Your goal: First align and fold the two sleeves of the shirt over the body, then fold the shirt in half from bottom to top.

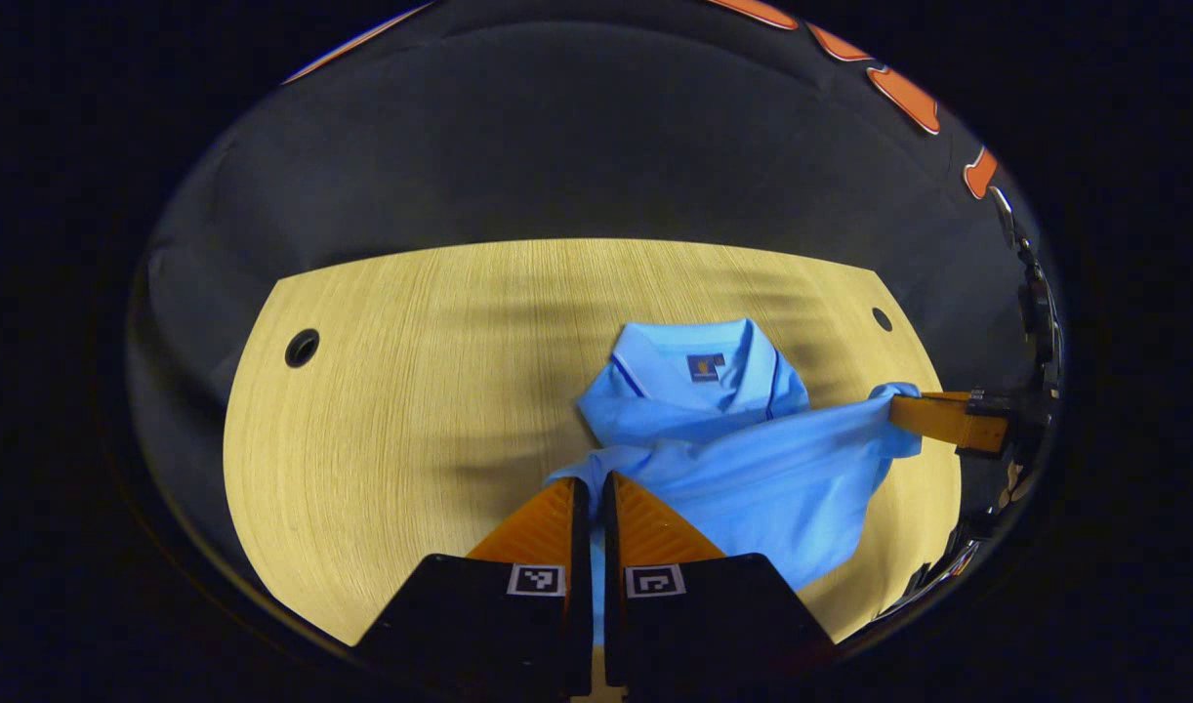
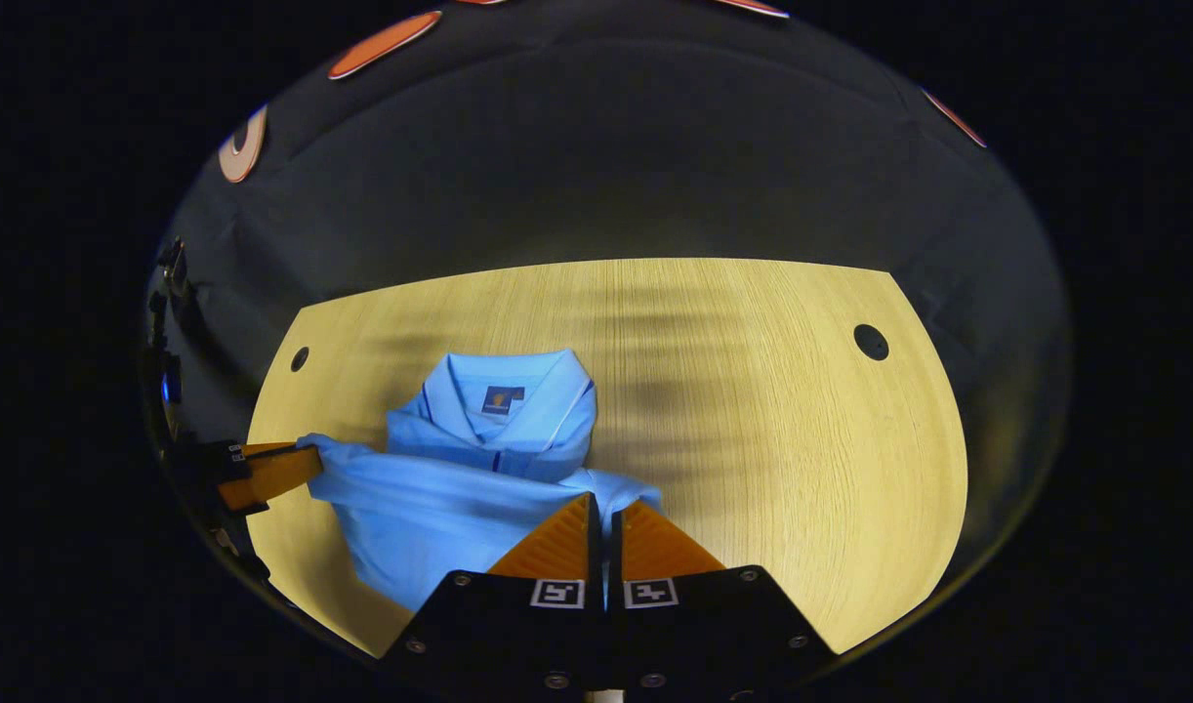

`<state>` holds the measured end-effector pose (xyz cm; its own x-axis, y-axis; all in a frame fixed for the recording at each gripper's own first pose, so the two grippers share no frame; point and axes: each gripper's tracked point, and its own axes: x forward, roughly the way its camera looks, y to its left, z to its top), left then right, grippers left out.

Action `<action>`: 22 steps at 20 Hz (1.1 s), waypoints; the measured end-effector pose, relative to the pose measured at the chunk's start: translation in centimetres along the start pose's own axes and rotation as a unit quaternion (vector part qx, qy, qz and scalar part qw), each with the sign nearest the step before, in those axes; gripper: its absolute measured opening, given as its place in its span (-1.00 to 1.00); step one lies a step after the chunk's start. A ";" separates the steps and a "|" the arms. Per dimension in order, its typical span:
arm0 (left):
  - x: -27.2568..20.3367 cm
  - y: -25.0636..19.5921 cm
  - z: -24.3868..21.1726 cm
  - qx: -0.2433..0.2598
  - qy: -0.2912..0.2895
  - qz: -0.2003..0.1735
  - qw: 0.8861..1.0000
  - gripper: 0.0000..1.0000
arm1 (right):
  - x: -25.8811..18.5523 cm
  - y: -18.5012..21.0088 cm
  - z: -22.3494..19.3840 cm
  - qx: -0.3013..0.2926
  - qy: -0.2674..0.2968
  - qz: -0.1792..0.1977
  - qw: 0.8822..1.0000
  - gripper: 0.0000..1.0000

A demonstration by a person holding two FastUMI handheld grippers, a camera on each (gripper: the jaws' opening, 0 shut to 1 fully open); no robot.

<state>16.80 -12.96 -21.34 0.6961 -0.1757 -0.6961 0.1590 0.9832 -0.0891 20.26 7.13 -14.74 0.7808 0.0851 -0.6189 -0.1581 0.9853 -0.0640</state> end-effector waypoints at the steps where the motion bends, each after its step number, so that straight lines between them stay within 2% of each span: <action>1: 0.6 0.1 0.7 -0.003 -0.006 0.003 1.000 -0.82 | 0.7 -0.1 0.2 0.003 -0.001 -0.001 1.000 -0.99; 4: 2.4 0.4 1.6 -0.008 -0.012 0.011 1.000 -0.82 | 2.8 -1.2 1.2 -0.006 -0.015 -0.019 1.000 -0.99; 7: 3.4 0.3 1.8 -0.010 -0.017 0.017 1.000 -0.82 | 3.6 -1.7 0.8 -0.018 -0.013 -0.036 0.999 -0.89; 10: 3.2 1.0 3.1 -0.005 -0.047 0.038 0.998 -0.56 | 3.2 -1.6 2.1 -0.015 -0.041 -0.035 0.998 -0.67; 11: 2.9 1.3 3.4 -0.001 -0.056 0.042 0.998 -0.25 | 3.2 -1.6 2.4 -0.011 -0.048 -0.038 0.998 -0.29; 12: 2.3 1.5 3.8 0.000 -0.065 0.046 0.997 0.06 | 2.7 -1.7 2.5 -0.008 -0.053 -0.039 0.998 -0.20; 15: -0.1 2.2 5.4 0.001 -0.108 0.073 0.991 1.00 | 0.3 -1.8 3.2 -0.010 -0.074 -0.035 0.997 0.89; 17: -2.7 2.7 6.6 0.005 -0.142 0.086 0.986 1.00 | -1.9 -1.2 3.8 -0.013 -0.098 -0.026 0.995 0.96; 22: -11.0 2.6 9.7 0.025 -0.224 0.105 0.969 1.00 | -7.8 -0.2 4.7 -0.018 -0.147 -0.009 0.989 0.96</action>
<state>16.33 -8.89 -7.01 0.9491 0.0135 -0.3148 0.0071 0.9979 0.0641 17.07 6.97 -6.18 0.9249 0.1120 -0.3632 -0.1599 0.9816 -0.1046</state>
